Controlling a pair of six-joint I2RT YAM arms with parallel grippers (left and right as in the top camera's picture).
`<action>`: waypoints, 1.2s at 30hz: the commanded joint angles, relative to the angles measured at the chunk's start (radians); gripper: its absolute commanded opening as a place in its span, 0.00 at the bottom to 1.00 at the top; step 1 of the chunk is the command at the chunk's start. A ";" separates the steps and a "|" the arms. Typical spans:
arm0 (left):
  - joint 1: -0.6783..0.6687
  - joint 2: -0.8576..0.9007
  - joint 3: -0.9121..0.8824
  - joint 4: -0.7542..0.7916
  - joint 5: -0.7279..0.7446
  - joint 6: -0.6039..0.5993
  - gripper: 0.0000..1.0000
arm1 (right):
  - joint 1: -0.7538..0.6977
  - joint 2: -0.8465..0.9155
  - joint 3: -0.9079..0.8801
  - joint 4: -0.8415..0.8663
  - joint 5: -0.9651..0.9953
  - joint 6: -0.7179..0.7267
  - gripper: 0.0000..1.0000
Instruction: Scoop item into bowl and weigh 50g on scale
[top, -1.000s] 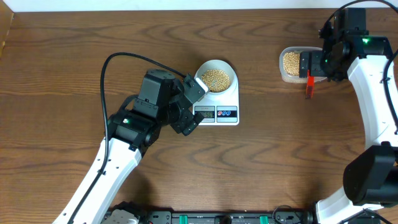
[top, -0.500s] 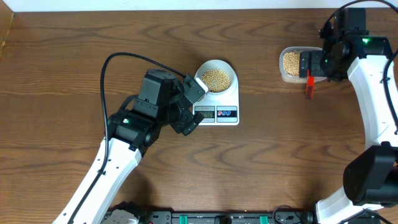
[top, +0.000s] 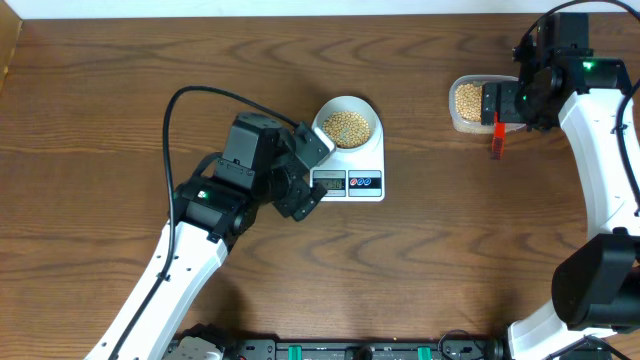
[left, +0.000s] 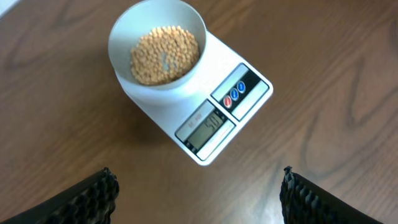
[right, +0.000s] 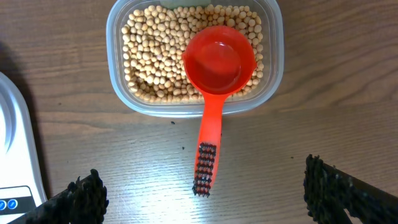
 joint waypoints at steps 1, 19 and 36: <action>0.002 -0.003 0.000 -0.010 0.012 0.009 0.86 | 0.010 -0.021 0.013 -0.003 -0.003 -0.021 0.99; 0.002 -0.008 0.000 -0.120 0.012 0.008 0.86 | 0.010 -0.021 0.013 -0.003 -0.003 -0.021 0.99; 0.002 0.088 -0.040 -0.059 0.004 -0.027 0.86 | 0.010 -0.021 0.013 -0.003 -0.003 -0.021 0.99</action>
